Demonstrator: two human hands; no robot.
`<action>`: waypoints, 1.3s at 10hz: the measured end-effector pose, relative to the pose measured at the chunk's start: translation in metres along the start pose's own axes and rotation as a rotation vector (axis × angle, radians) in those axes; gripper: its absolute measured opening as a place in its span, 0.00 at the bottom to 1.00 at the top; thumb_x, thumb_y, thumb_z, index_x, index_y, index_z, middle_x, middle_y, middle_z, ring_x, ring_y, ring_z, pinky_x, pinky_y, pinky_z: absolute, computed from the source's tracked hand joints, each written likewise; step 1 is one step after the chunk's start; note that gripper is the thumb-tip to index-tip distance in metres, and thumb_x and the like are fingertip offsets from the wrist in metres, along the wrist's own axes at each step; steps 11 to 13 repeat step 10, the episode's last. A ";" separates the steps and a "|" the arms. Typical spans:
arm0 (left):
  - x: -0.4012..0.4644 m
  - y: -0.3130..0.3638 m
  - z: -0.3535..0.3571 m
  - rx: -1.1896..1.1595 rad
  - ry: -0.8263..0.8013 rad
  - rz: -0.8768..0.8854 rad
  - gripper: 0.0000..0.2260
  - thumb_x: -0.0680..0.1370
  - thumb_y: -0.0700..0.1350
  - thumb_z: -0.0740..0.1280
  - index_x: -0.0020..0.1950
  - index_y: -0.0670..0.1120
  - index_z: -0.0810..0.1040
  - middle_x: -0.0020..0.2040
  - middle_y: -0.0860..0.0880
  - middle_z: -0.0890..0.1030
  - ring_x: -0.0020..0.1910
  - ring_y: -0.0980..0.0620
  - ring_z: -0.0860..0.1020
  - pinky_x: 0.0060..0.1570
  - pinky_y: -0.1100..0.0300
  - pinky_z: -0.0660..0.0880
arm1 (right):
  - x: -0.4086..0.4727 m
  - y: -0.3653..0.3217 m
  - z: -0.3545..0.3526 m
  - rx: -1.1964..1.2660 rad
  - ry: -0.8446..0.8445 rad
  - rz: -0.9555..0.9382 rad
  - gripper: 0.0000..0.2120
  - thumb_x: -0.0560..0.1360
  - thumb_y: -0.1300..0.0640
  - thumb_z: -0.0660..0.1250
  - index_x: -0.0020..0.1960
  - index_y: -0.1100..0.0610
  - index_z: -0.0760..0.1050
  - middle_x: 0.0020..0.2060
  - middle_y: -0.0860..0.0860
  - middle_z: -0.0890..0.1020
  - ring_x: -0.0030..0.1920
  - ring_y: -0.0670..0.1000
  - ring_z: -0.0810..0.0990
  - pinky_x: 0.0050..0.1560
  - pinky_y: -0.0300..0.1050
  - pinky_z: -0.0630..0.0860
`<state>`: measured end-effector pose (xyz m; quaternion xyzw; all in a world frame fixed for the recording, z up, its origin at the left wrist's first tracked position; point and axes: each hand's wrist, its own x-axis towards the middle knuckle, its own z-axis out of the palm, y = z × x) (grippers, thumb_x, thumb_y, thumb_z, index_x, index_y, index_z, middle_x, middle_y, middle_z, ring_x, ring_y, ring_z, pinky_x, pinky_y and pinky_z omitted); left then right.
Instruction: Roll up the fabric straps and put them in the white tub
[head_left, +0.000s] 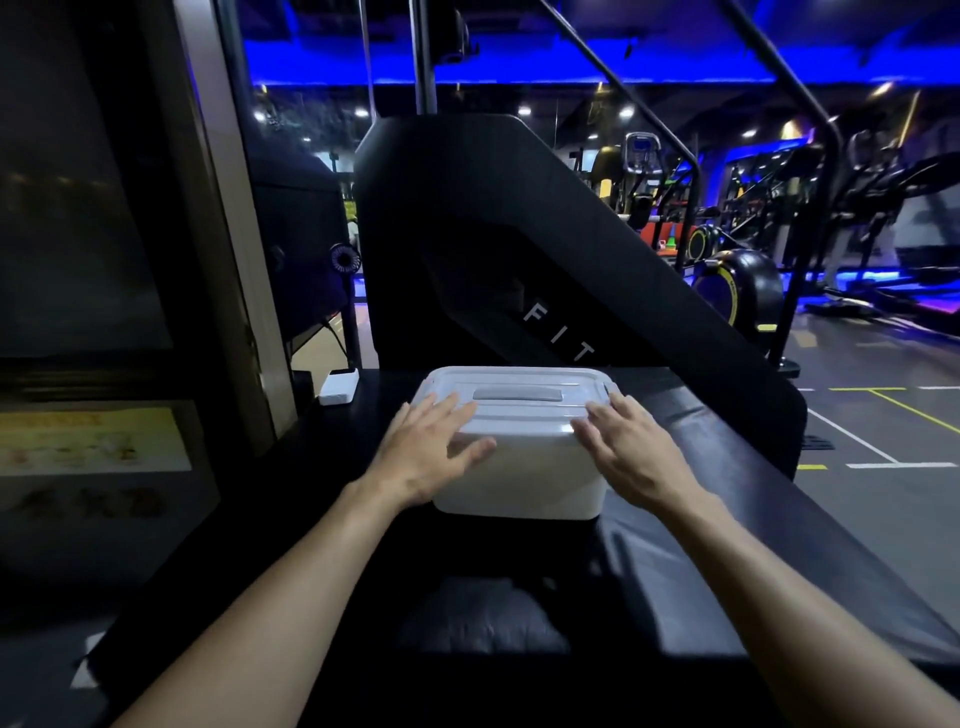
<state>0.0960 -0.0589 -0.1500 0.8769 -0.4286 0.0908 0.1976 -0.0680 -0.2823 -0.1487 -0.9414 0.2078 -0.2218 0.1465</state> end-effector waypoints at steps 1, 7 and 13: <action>-0.005 0.000 0.012 0.004 0.042 -0.034 0.26 0.83 0.65 0.54 0.81 0.61 0.61 0.83 0.54 0.56 0.83 0.50 0.50 0.81 0.46 0.45 | -0.010 0.006 0.007 0.055 0.000 -0.063 0.27 0.81 0.36 0.58 0.73 0.52 0.68 0.81 0.54 0.57 0.81 0.55 0.50 0.79 0.51 0.51; 0.084 -0.033 0.080 -0.016 0.620 0.090 0.19 0.80 0.61 0.62 0.62 0.54 0.84 0.64 0.52 0.82 0.60 0.46 0.77 0.67 0.39 0.68 | 0.098 0.065 0.093 0.248 0.546 -0.353 0.21 0.81 0.43 0.64 0.62 0.59 0.81 0.64 0.58 0.78 0.71 0.62 0.71 0.72 0.59 0.67; 0.090 -0.007 -0.002 -0.271 0.224 -0.157 0.12 0.77 0.58 0.67 0.52 0.56 0.87 0.57 0.59 0.84 0.55 0.56 0.78 0.63 0.49 0.71 | 0.111 0.019 0.015 0.006 0.192 -0.145 0.25 0.81 0.36 0.55 0.45 0.52 0.82 0.48 0.51 0.81 0.61 0.62 0.76 0.57 0.58 0.69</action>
